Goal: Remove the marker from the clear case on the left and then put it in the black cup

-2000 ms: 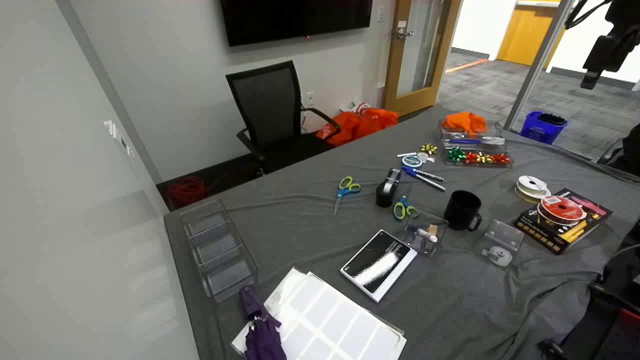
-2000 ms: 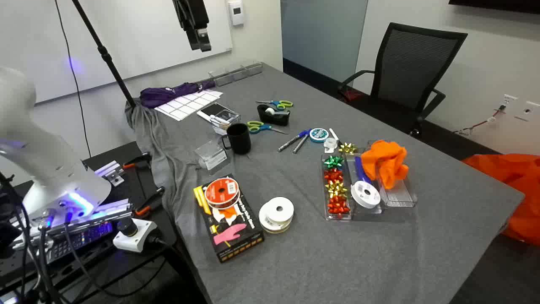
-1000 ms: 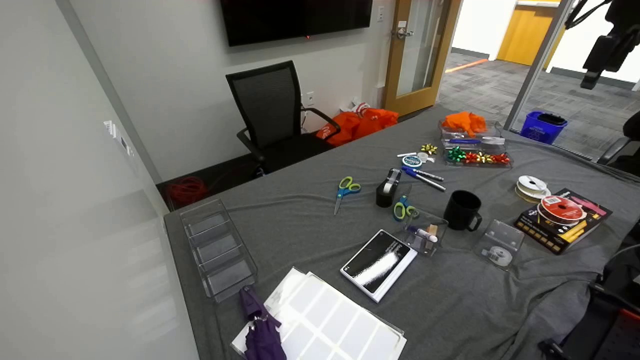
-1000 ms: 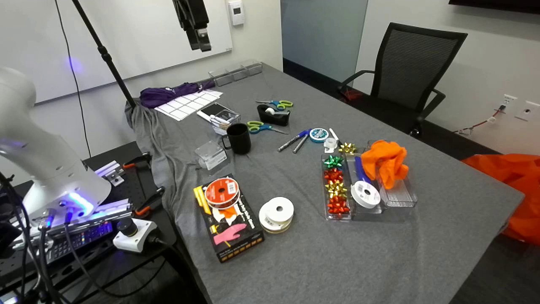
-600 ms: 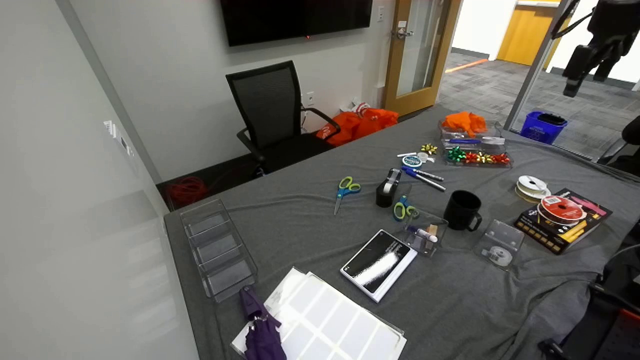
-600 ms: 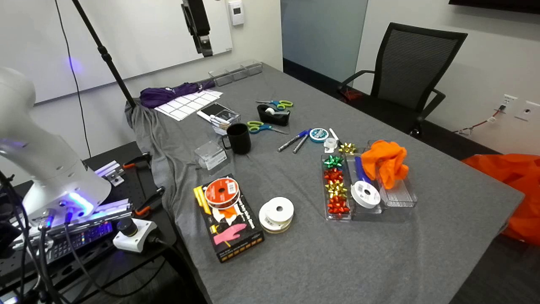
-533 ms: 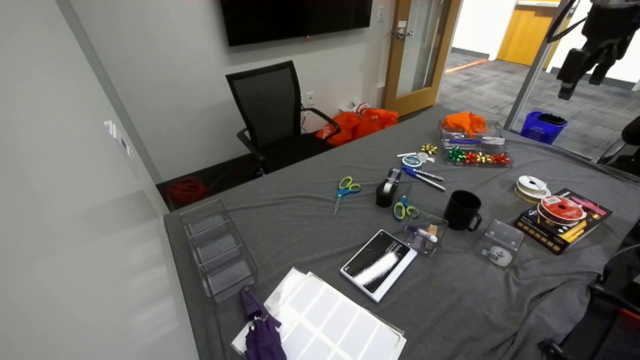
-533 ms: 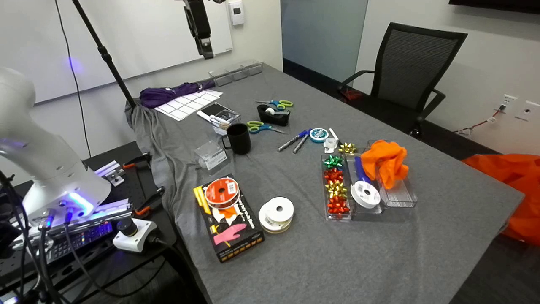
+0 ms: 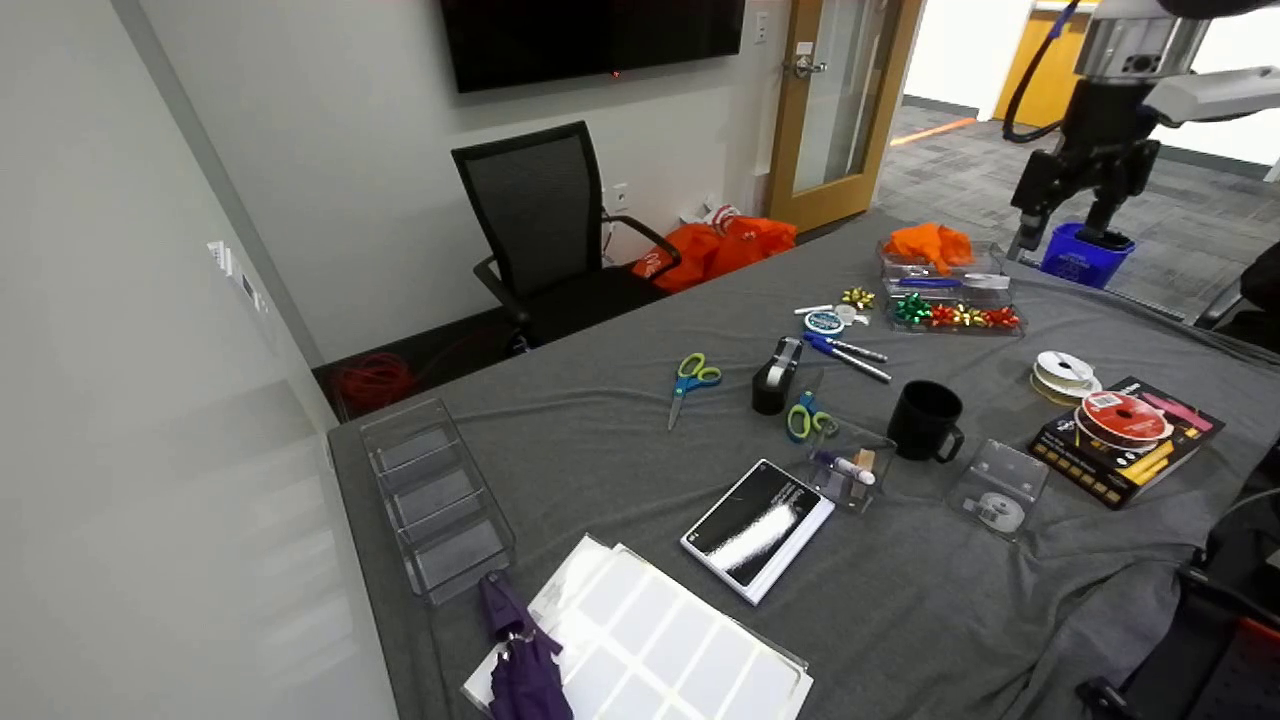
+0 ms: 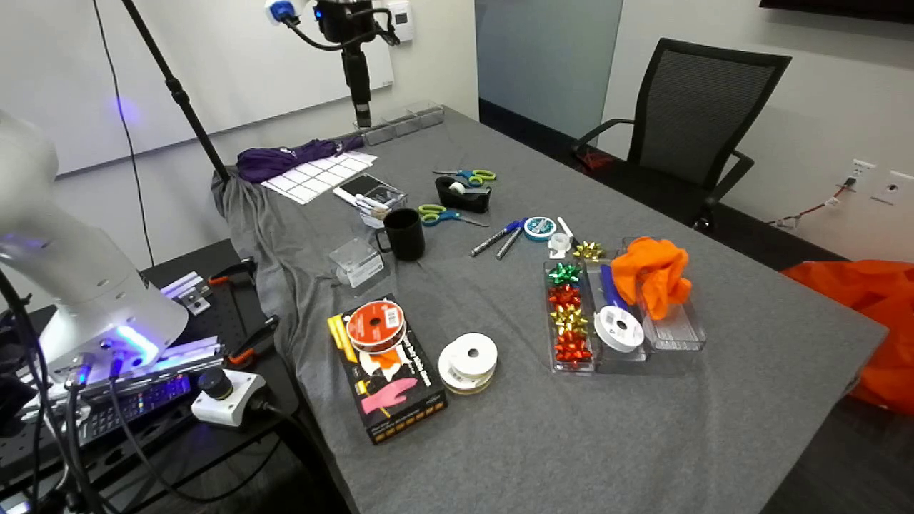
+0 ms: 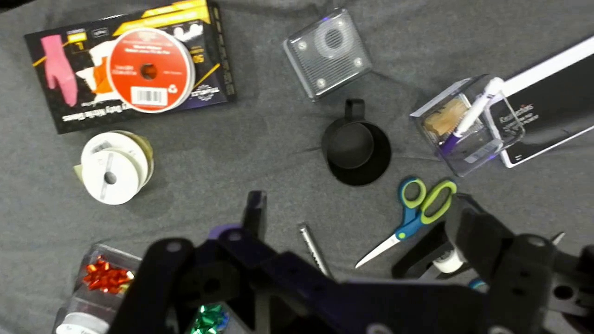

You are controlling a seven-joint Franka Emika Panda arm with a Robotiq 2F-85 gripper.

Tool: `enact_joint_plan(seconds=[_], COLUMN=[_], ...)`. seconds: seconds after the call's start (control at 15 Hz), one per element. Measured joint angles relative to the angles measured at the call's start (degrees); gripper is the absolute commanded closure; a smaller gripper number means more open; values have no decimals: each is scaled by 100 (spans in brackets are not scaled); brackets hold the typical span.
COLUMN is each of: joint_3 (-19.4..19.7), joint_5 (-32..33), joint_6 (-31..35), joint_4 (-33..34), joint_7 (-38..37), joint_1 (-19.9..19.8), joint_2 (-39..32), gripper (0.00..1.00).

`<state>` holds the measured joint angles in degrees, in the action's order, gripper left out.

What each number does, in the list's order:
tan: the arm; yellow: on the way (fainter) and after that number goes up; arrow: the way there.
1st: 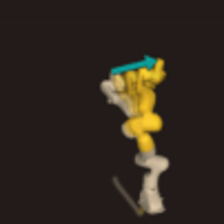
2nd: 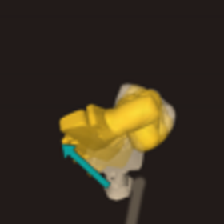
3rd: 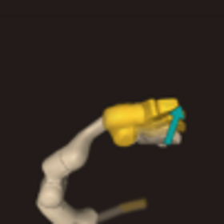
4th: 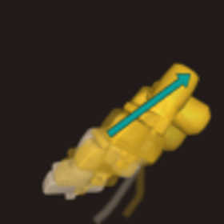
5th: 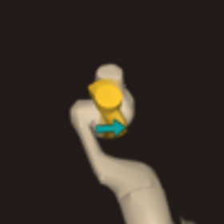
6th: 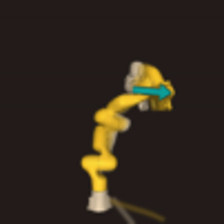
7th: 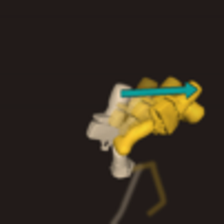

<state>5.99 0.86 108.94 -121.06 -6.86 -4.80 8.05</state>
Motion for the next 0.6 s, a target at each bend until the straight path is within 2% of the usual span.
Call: enact_joint_plan(seconds=[0.4,0.6], joint_3=[-144,-155], joint_5=[-1012,-1020], joint_6=[172,174], joint_4=[16,17], joint_7=[-503,-511], joint_1=[156,160], joint_2=[-511,-543], gripper=[0,0])
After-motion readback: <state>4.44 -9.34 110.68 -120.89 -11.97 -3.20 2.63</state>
